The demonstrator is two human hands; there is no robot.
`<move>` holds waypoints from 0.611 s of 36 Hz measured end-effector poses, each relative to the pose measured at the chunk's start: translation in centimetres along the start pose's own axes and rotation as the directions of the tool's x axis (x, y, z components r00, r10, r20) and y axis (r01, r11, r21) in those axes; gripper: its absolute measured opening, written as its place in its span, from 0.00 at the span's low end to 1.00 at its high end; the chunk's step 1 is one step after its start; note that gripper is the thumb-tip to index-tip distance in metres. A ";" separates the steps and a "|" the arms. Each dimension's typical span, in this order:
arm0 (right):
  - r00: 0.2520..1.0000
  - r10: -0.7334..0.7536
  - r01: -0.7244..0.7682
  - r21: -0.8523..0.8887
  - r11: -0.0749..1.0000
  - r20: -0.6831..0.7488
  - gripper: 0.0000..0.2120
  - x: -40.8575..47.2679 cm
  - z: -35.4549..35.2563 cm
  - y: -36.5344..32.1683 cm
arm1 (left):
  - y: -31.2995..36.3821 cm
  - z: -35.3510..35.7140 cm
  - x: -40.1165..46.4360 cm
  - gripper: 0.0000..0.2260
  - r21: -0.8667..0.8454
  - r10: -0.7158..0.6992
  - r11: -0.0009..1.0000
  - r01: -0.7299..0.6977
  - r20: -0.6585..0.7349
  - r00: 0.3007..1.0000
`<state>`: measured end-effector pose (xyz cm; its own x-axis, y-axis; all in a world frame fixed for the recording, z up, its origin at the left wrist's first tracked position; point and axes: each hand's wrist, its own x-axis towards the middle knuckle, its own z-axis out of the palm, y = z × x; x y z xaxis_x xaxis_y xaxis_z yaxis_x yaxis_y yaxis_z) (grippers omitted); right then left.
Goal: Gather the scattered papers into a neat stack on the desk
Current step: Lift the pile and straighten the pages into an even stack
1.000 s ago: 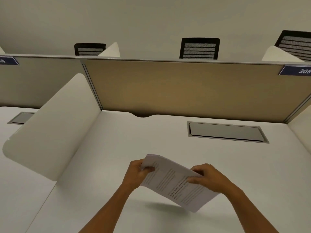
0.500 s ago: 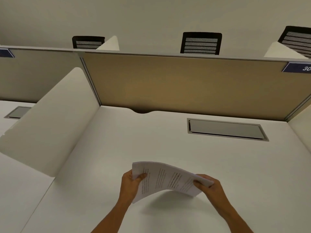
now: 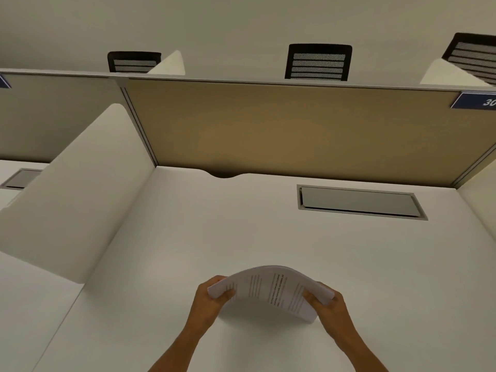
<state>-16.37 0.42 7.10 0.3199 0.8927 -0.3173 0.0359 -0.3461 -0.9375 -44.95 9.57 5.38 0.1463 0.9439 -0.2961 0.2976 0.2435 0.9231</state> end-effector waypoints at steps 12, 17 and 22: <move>0.998 -0.001 0.003 0.039 0.999 -0.055 0.13 -0.2 0.1 -0.8 | 0.9 -0.6 0.4 0.10 -0.023 0.046 0.999 -0.047 -0.058 0.997; 0.999 0.033 -0.033 0.009 0.999 -0.011 0.16 -0.4 0.5 0.2 | 0.3 -0.5 0.4 0.06 0.013 -0.013 1.000 0.013 -0.029 1.000; 0.998 0.058 -0.058 0.005 0.998 -0.037 0.11 -0.4 0.7 0.5 | 0.3 -0.5 0.0 0.09 -0.003 0.002 1.000 -0.003 -0.049 0.999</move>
<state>-17.14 0.08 6.71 0.3562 0.8598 -0.3658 0.0126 -0.3959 -0.9182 -45.31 9.73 5.75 0.1007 0.9542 -0.2816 0.2944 0.2418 0.9246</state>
